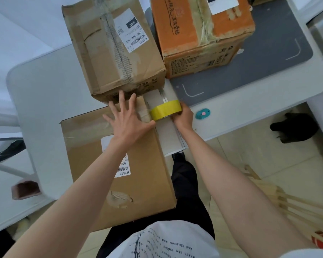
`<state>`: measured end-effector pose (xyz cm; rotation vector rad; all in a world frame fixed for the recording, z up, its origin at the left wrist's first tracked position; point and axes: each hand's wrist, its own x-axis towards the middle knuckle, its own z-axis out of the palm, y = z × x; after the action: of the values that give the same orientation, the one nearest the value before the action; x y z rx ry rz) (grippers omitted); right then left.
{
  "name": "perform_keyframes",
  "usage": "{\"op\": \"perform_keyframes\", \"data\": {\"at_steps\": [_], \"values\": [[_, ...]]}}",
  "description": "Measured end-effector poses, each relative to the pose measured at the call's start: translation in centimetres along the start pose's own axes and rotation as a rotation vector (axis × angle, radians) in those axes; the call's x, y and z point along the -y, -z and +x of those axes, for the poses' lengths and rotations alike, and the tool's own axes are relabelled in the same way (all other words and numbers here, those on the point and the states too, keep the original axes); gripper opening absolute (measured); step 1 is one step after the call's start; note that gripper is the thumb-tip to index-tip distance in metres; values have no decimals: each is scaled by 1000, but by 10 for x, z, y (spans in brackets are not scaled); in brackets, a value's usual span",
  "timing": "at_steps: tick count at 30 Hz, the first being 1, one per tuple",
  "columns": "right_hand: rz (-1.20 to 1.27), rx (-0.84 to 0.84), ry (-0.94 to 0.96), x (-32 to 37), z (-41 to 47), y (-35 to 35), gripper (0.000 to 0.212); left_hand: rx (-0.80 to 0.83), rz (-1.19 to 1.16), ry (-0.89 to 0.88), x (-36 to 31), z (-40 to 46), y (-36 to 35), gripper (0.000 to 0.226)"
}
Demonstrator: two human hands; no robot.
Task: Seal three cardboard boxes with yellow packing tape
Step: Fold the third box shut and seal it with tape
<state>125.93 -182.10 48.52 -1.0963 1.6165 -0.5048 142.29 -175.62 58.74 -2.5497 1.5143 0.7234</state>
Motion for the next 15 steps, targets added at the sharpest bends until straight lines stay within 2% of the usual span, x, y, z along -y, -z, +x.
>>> {"op": "perform_keyframes", "data": {"at_steps": [6,9,11,12,13,15], "values": [[0,-128,33,6,-10,-7,18,10,-16,8,-1,0,1,114],[-24,16,110,2,-11,12,20,21,-18,6,-1,0,2,115],[-83,177,120,-4,-9,32,30,28,-10,12,-2,0,1,117],[-145,181,136,-9,-8,42,35,30,-1,13,-2,0,0,117],[-212,128,165,-14,-8,51,37,33,6,12,-3,0,-1,118],[-371,-101,237,-20,-9,64,36,36,10,7,-4,0,-4,119]]}}
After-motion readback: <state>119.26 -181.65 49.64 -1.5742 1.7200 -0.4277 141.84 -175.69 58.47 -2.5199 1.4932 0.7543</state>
